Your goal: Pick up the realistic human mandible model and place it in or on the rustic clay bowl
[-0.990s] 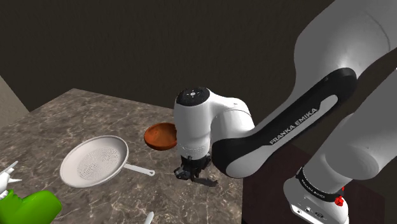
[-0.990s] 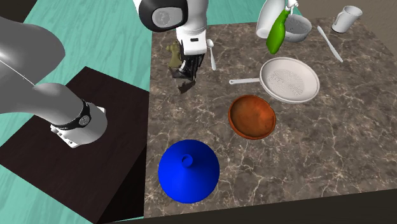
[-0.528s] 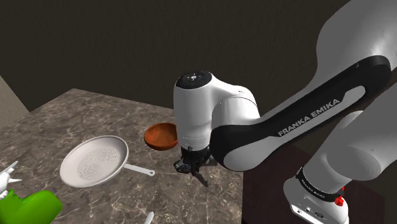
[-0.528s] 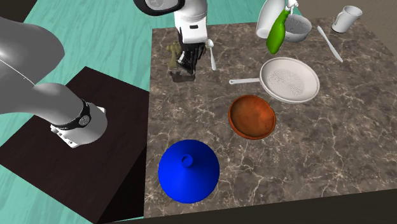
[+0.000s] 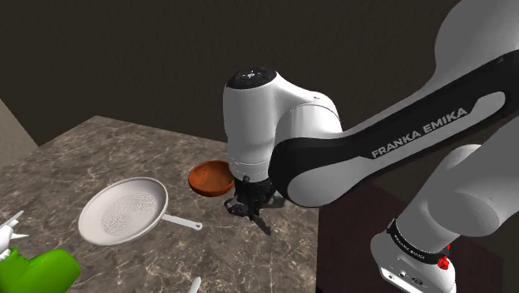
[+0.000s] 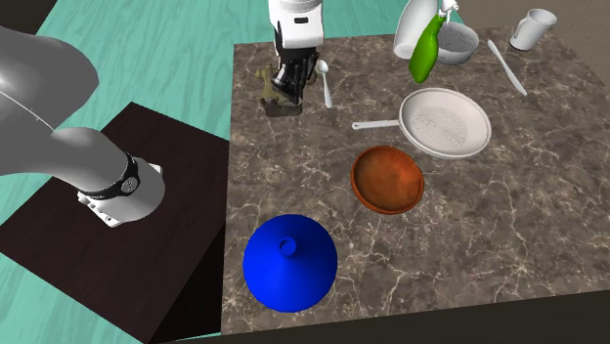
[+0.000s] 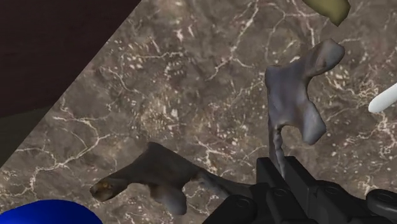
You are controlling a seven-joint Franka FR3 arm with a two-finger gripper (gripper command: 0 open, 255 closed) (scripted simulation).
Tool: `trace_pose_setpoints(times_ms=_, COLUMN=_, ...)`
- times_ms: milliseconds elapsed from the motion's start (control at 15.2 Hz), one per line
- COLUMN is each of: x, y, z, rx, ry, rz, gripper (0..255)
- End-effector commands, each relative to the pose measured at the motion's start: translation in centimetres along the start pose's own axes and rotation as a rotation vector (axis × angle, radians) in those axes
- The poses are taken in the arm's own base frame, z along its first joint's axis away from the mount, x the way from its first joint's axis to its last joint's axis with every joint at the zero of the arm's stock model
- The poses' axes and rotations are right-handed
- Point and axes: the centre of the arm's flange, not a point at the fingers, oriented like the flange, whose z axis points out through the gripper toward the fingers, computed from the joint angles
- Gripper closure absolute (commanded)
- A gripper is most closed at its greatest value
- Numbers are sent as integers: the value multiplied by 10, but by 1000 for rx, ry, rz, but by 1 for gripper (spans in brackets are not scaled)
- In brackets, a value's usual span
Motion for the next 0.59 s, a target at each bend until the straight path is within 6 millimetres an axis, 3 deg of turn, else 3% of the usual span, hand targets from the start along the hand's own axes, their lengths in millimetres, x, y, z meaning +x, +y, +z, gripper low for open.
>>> trace_pose_setpoints(times_ms=0, x=20, y=-3, z=-1, rx=-1, ry=0, rz=0, gripper=255)
trace_pose_setpoints(times_ms=528, x=124, y=-19, z=6, rx=-1, ry=0, rz=0, gripper=255)
